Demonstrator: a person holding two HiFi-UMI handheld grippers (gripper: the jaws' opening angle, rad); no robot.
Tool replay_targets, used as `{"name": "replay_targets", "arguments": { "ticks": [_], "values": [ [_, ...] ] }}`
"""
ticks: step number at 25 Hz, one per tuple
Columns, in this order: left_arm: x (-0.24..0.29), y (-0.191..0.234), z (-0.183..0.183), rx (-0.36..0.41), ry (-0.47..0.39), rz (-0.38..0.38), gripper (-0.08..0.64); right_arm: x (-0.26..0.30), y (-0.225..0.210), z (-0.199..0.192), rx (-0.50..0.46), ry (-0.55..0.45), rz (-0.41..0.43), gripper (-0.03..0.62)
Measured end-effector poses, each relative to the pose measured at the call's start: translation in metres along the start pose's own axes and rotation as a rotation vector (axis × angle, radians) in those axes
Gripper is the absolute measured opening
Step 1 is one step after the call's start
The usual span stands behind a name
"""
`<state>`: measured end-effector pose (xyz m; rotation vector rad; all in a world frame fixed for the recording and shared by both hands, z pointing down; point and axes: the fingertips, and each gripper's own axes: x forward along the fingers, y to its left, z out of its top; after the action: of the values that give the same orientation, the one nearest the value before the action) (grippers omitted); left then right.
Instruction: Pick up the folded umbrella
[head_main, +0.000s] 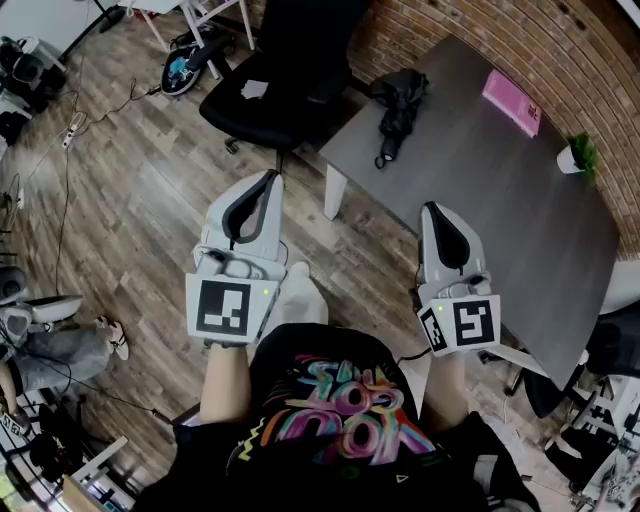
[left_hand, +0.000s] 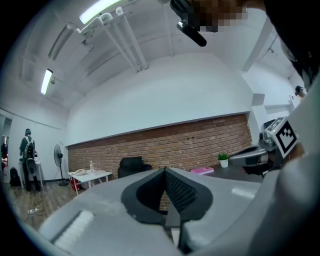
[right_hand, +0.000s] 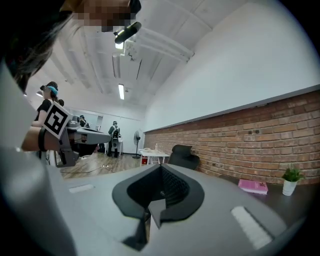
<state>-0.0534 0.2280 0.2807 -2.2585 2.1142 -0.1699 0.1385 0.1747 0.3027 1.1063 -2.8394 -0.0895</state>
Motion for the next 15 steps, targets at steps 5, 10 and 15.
{"name": "replay_targets", "arguments": {
  "ticks": [5,10,15],
  "values": [
    [0.048,0.049,-0.003,0.003,0.011,-0.020,0.002,0.062,-0.011,0.004,0.012,0.016,-0.029,0.001],
    [0.082,0.086,-0.010,-0.009,0.017,-0.043,0.002,0.106,-0.014,0.000,0.020,0.040,-0.069,0.001],
    [0.111,0.111,-0.015,-0.007,0.018,-0.090,0.002,0.135,-0.018,-0.001,0.024,0.059,-0.118,0.001]
  ]
}}
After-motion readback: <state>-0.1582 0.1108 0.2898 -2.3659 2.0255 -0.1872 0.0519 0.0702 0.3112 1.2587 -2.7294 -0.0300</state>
